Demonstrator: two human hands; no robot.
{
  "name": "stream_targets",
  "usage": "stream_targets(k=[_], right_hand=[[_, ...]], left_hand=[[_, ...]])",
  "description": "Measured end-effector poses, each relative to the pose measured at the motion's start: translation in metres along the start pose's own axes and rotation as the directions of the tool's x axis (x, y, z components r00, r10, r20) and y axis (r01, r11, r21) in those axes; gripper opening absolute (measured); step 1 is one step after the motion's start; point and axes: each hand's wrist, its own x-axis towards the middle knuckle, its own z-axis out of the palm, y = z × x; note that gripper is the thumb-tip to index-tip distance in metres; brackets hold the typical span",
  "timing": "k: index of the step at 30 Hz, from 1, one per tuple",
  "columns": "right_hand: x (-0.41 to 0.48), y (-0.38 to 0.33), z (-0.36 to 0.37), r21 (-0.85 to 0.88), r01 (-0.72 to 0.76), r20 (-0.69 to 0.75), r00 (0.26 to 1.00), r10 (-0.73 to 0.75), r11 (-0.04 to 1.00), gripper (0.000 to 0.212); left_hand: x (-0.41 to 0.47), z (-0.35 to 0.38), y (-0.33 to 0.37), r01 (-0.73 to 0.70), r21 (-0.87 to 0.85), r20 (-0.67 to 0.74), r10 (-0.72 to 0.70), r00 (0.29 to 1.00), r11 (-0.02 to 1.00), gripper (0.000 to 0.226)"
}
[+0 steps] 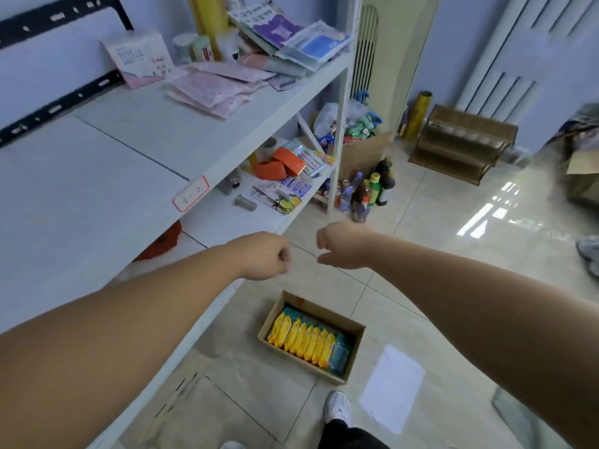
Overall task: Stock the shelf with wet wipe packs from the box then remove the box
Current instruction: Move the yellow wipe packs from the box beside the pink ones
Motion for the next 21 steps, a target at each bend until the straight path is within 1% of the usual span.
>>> stream_targets(k=[5,10,13,16,21], right_hand=[[-0.008,0.05,0.059,0.042,-0.026,0.136,0.991,0.02,0.999,0.037],[-0.005,0.073,0.132,0.098,-0.116,0.294,0.952,0.082,0.988,0.034],[0.006,0.083,0.177,0.122,-0.169,0.345,0.931,0.118,0.978,0.031],[0.024,0.092,0.224,0.136,-0.186,0.384,0.915,0.121,0.973,0.035],[0.068,0.114,0.306,0.184,-0.252,0.415,0.896,0.157,0.95,0.034]], left_hand=[[0.037,0.053,0.028,0.029,-0.041,0.12,-0.024,0.993,0.999,0.024],[0.069,0.12,0.025,0.061,-0.091,0.271,-0.035,0.962,0.994,0.024],[0.096,0.166,0.015,0.08,-0.117,0.329,-0.037,0.944,0.99,0.021],[0.125,0.213,0.003,0.115,-0.143,0.368,-0.055,0.928,0.983,0.021],[0.179,0.306,-0.027,0.193,-0.186,0.391,-0.108,0.914,0.963,0.019]])
